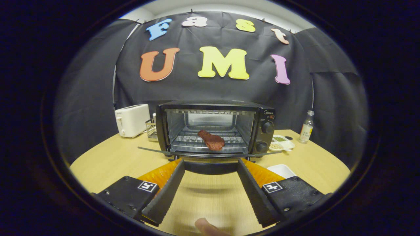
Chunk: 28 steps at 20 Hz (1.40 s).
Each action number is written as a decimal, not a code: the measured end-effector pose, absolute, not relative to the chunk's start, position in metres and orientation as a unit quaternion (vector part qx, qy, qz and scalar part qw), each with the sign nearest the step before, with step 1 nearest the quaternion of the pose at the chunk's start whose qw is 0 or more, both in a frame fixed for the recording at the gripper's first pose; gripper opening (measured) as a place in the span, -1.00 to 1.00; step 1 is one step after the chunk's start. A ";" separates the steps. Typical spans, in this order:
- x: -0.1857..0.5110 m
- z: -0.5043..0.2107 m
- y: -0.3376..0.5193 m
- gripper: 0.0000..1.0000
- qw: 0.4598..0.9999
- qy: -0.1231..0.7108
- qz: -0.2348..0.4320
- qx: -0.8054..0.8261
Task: Open the toaster oven, put the food inside, and close the toaster oven door.
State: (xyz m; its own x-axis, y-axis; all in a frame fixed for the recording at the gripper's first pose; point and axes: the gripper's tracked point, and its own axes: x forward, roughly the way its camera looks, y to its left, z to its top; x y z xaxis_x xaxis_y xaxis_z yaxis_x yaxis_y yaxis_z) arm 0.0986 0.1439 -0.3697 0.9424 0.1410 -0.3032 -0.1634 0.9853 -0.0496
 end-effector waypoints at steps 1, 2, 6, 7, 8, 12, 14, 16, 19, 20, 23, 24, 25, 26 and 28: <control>0.102 -0.364 0.145 1.00 0.985 0.145 0.078 -0.040; 0.106 -0.360 0.146 1.00 0.986 0.142 0.078 -0.041; 0.128 -0.336 0.151 1.00 0.987 0.126 0.086 -0.043; 0.136 -0.329 0.153 1.00 0.988 0.121 0.089 -0.047; 0.145 -0.323 0.155 1.00 0.988 0.117 0.090 -0.049; 0.167 -0.298 0.166 1.00 0.988 0.109 0.104 -0.035; 0.163 -0.277 0.158 1.00 0.990 0.099 0.098 -0.033; 0.145 -0.254 0.153 1.00 0.991 0.083 0.102 -0.032; 0.095 -0.221 0.129 1.00 0.992 0.065 0.099 -0.036; 0.076 -0.207 0.115 1.00 0.994 0.052 0.092 -0.038; 0.020 -0.159 0.076 1.00 0.997 0.003 0.062 -0.042; 0.003 -0.146 0.065 1.00 0.998 -0.009 0.052 -0.042; -0.014 -0.136 0.056 1.00 0.998 -0.013 0.048 -0.044; -0.028 -0.130 0.051 1.00 0.998 -0.014 0.048 -0.046; -0.051 -0.126 0.038 1.00 0.997 -0.010 0.049 -0.054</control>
State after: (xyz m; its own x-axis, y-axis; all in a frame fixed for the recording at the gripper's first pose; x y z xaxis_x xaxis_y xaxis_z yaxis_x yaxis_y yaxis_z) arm -0.0513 0.0381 -0.1264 0.9951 0.0978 0.0138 -0.0957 0.9894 -0.1096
